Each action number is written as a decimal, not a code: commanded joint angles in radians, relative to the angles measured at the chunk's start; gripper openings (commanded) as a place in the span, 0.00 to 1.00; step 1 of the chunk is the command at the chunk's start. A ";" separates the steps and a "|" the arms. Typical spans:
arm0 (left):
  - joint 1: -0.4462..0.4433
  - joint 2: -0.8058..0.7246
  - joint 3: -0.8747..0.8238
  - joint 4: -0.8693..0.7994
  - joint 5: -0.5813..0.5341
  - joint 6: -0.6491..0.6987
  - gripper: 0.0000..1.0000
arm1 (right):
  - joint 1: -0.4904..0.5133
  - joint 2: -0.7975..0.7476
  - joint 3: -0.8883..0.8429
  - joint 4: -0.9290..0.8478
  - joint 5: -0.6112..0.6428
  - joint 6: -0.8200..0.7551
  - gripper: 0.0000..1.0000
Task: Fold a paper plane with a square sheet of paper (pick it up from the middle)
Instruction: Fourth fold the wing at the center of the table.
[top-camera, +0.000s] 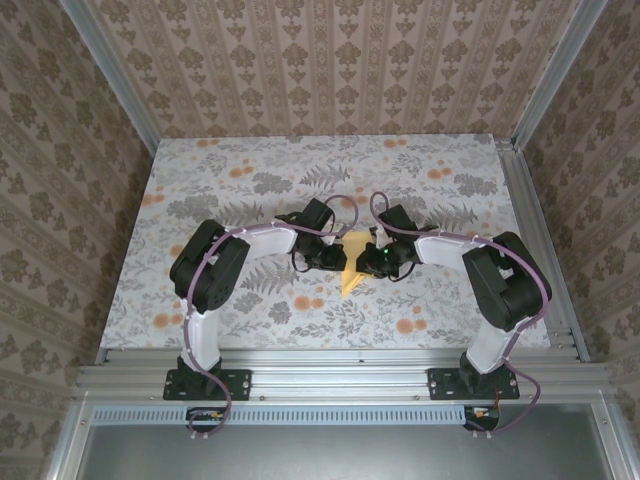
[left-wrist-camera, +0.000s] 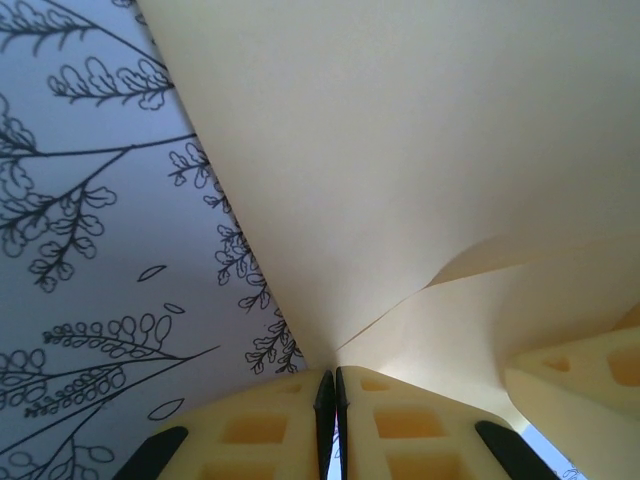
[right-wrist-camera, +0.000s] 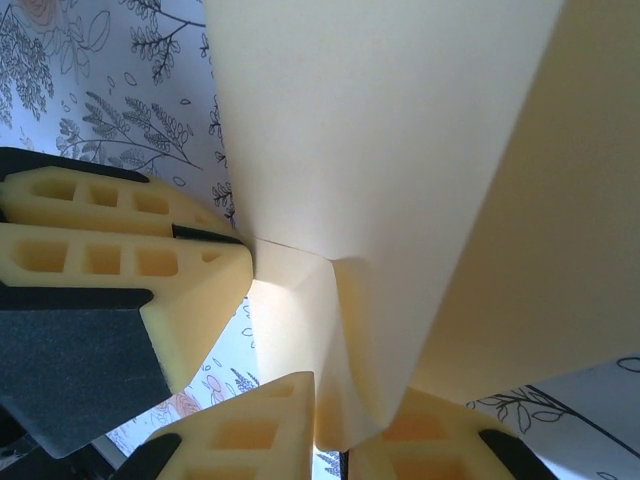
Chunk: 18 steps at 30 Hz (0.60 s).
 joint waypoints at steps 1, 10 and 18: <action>-0.014 0.071 -0.049 -0.001 -0.023 0.013 0.14 | 0.019 -0.016 0.029 -0.037 0.019 0.004 0.15; -0.012 0.066 -0.068 0.011 -0.020 0.012 0.14 | 0.048 0.028 0.083 -0.166 0.095 -0.060 0.10; -0.011 0.065 -0.069 0.009 -0.018 0.012 0.14 | 0.060 0.052 0.117 -0.186 0.105 -0.063 0.12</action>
